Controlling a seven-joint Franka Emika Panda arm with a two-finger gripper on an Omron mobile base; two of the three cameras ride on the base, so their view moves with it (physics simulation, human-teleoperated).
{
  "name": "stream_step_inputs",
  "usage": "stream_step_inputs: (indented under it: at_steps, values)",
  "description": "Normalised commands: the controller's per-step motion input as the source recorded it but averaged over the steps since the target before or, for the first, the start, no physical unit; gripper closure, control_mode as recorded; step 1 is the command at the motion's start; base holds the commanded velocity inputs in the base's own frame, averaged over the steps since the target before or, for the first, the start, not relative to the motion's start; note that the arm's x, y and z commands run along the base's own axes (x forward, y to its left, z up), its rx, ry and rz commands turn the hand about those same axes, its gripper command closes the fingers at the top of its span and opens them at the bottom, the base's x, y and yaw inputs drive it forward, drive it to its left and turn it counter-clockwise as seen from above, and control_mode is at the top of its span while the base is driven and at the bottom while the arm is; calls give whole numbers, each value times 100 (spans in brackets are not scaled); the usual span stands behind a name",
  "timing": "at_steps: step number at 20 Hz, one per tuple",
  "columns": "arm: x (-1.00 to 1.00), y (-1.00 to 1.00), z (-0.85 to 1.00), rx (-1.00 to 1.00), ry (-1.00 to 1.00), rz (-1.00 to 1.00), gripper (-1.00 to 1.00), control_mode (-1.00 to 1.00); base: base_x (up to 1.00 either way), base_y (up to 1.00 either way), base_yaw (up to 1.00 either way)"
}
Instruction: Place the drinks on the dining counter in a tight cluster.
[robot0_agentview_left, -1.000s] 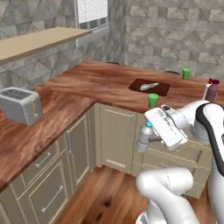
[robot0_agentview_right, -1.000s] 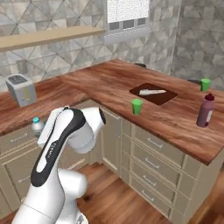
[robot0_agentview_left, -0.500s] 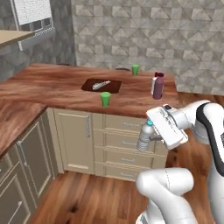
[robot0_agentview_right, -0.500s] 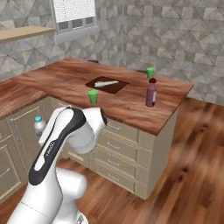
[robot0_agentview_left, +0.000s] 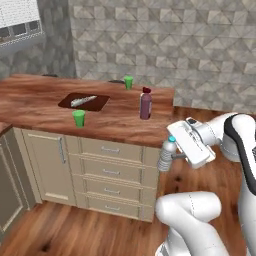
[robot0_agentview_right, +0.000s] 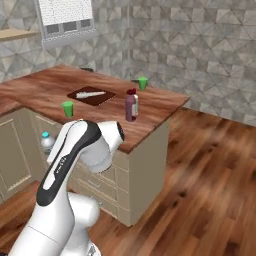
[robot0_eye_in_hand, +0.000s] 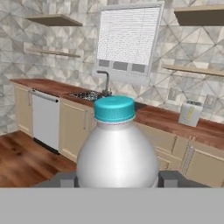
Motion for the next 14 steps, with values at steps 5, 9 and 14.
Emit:
stream_step_inputs:
  at_steps: [5,9,14]
  values:
    - [0,0,0,0,0,0,100,100,68,-100,8]
    - [0,0,0,0,0,0,100,100,79,-100,8]
    - [0,0,0,0,0,0,100,100,76,-100,10]
